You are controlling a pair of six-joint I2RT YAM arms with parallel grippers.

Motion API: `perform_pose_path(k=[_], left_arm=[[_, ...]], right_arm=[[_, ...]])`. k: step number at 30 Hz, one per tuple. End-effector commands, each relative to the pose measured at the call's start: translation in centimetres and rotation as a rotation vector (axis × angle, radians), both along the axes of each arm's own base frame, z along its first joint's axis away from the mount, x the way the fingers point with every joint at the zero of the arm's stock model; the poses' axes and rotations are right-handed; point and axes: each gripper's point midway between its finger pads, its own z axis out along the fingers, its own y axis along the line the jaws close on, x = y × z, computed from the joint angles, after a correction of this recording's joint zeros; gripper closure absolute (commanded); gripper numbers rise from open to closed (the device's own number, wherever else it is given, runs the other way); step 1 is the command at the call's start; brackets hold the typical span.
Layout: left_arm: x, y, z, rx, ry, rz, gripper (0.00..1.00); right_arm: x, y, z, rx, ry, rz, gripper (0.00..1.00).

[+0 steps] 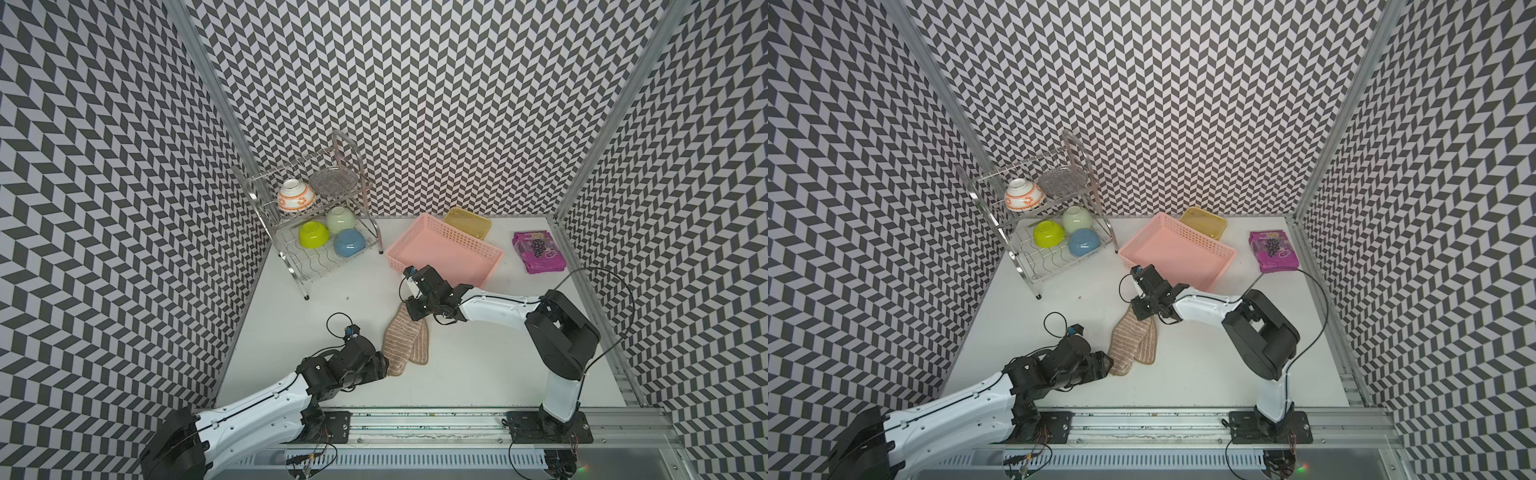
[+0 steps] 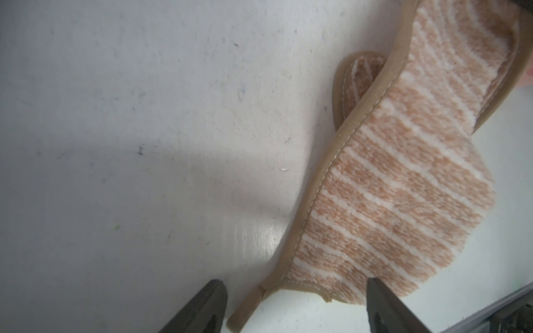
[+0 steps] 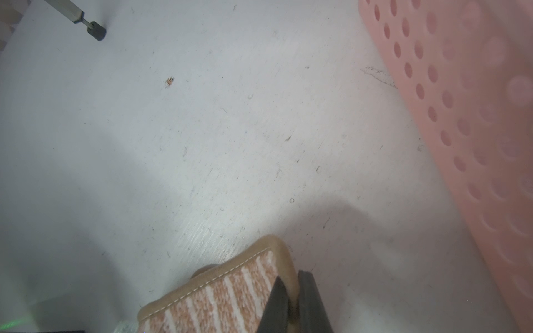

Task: Fold the square dishcloth
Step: Flatten out the cleaning item at the center of the board.

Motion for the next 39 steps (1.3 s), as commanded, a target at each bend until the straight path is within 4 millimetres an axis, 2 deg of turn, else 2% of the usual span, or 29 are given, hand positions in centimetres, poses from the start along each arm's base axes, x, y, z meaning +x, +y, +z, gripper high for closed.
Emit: perform_pose_path(k=[1,7,13,15,18,20,23,26,29,32,35,39], left_arm=[[-0.2,0.9,-1.1,0.068,0.021,0.016,0.23],[-0.4,1.2,-2.1,0.108,0.035,0.010,0.42],[-1.0,1.1,-2.7,0.126,0.053,-0.011,0.71],[-1.0,1.0,-2.6,0.123,0.053,-0.017,0.83],[-0.8,0.8,-2.2,0.116,0.043,-0.018,0.95],[-0.7,0.7,-1.9,0.116,0.032,-0.019,1.00],[0.0,0.8,-0.9,0.133,0.001,-0.016,1.00],[1.1,0.7,1.0,0.144,-0.061,-0.010,1.00],[2.7,0.6,3.9,0.140,-0.160,0.010,1.00],[4.6,0.1,7.9,0.101,-0.298,0.031,1.00],[6.3,-0.2,12.9,0.048,-0.454,0.058,1.00],[7.5,0.4,18.3,0.019,-0.623,0.084,1.00]], right_arm=[[-0.1,0.8,1.3,0.059,-0.018,-0.001,0.90],[-0.3,0.5,1.8,0.070,-0.023,-0.009,0.92],[-0.3,0.3,2.8,0.091,-0.037,-0.021,0.95],[-0.3,0.1,3.6,0.100,-0.053,-0.030,0.96],[-0.3,-0.2,4.9,0.118,-0.075,-0.044,0.98],[-0.3,-0.3,5.8,0.136,-0.089,-0.049,0.98],[-0.4,-0.6,7.2,0.158,-0.113,-0.057,1.00],[-0.5,-1.0,8.7,0.176,-0.140,-0.064,1.00],[-0.8,-1.5,10.3,0.195,-0.170,-0.067,1.00],[-1.0,-2.0,11.6,0.216,-0.200,-0.071,1.00],[-1.5,-2.3,13.7,0.256,-0.239,-0.059,1.00],[-2.3,-2.8,16.7,0.307,-0.285,-0.049,1.00]])
